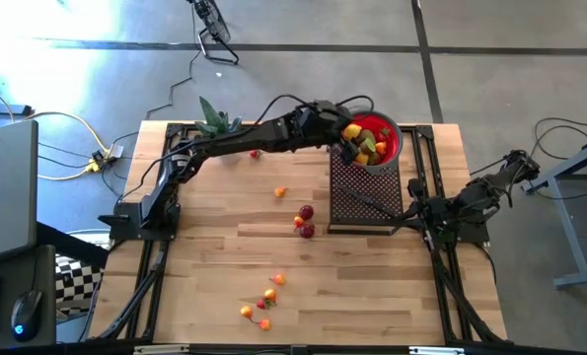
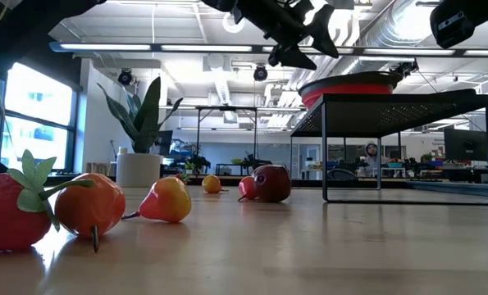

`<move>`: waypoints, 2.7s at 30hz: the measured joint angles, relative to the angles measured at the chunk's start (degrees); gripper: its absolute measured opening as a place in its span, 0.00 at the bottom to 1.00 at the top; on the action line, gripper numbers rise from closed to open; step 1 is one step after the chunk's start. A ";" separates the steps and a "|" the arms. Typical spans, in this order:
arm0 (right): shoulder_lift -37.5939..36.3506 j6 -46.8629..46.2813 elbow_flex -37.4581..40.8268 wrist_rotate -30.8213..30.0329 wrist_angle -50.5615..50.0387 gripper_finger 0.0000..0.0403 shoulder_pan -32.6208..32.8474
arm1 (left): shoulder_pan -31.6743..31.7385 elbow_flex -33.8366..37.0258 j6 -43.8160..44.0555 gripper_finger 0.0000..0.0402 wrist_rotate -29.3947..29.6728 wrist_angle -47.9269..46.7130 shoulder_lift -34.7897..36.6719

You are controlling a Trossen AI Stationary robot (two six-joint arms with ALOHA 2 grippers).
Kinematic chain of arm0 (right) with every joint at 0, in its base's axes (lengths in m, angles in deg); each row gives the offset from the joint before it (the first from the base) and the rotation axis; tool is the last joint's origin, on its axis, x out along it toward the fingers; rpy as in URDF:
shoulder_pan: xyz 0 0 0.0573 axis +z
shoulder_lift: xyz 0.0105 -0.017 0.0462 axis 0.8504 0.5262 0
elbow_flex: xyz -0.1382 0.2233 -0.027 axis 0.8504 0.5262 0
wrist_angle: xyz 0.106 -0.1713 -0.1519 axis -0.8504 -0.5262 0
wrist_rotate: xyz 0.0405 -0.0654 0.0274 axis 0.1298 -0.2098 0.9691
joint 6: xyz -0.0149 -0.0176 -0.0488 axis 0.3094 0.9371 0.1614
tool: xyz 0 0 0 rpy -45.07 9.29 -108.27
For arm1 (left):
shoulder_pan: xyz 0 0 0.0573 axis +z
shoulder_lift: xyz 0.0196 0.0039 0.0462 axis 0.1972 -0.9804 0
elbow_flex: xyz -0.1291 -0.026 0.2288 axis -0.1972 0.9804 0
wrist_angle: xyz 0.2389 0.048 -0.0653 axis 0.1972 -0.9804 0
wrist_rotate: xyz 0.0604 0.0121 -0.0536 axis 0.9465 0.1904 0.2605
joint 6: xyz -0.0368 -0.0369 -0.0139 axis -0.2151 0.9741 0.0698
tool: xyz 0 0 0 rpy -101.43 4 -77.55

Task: Pick & Place Fruit
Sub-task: Put the pear into the strainer bowl on the shelf

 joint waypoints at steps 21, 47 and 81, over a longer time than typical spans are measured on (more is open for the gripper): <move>0.02 0.57 0.01 0.00 0.00 0.01 0.00 | 0.00 0.00 0.80 0.82 -0.45 -1.19 0.00; 0.02 -0.92 0.00 -2.56 -0.02 0.01 -0.02 | -0.39 8.19 -7.51 0.82 -8.71 6.13 1.92; 0.00 0.57 0.00 -2.44 -0.35 0.01 0.00 | -1.00 72.05 -14.28 0.82 -20.46 45.62 46.83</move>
